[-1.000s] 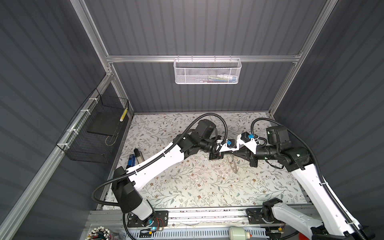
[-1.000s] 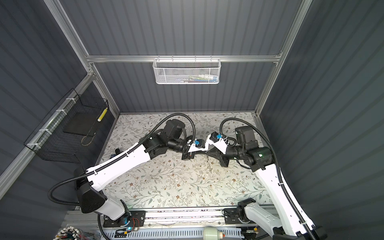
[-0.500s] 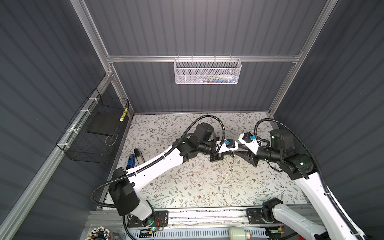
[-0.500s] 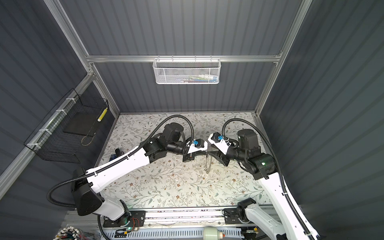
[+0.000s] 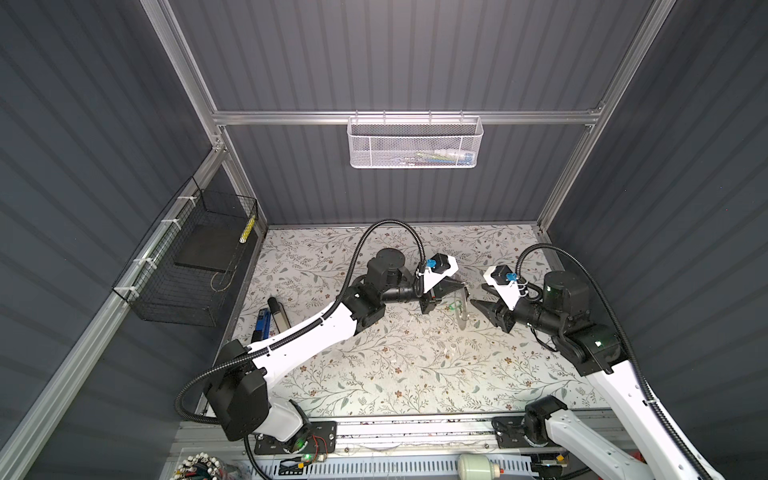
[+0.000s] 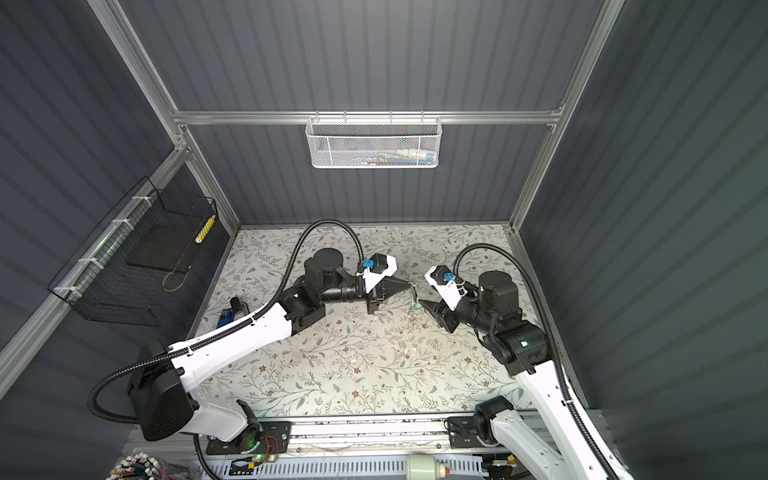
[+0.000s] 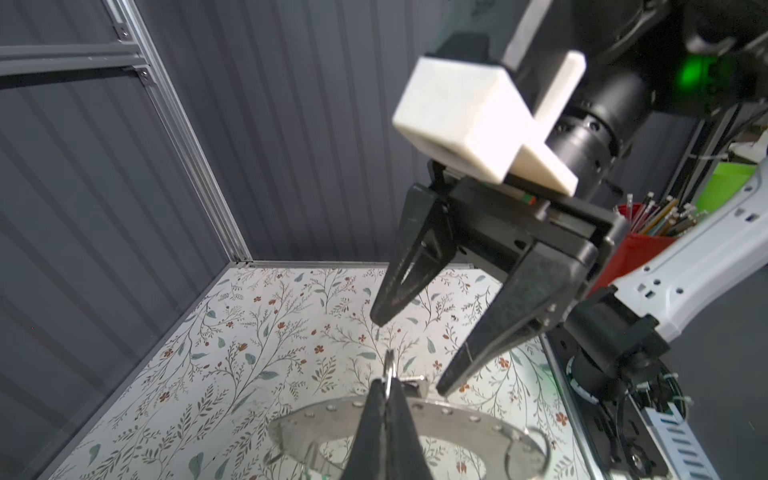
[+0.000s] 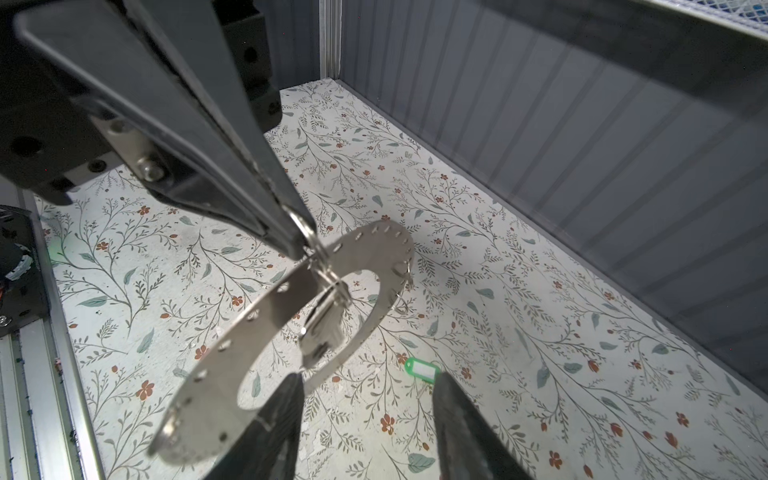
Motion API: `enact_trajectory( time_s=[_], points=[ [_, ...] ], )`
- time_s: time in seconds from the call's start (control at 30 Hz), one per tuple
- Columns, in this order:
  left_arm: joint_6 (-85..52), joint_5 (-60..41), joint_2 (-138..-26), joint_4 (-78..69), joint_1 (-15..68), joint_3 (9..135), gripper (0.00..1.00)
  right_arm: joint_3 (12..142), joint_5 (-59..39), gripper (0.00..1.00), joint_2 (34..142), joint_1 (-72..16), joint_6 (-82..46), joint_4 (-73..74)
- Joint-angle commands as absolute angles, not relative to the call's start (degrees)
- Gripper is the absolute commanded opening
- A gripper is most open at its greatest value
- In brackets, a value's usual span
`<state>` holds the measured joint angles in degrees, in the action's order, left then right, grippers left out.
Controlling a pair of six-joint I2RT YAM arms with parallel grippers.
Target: Put the keys on the keyring
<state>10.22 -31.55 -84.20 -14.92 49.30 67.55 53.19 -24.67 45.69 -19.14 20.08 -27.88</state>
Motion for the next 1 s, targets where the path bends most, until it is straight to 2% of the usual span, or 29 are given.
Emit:
enact_trajectory(
  time_s=[0.0, 0.5, 0.97],
  points=[
    [2.7, -31.6, -83.1, -26.6, 48.6, 66.7, 0.00, 53.2, -27.7, 0.52, 46.2, -19.1, 18.7, -22.6],
    [-1.8, -31.4, -84.1, -32.2, 48.6, 65.9, 0.00, 54.1, -31.1, 0.46, 49.8, -19.3, 15.6, -10.6],
    [-3.3, -29.6, -85.1, -34.0, 48.5, 65.7, 0.00, 53.9, -29.7, 0.48, 50.8, -20.5, 14.0, -7.7]
  ],
)
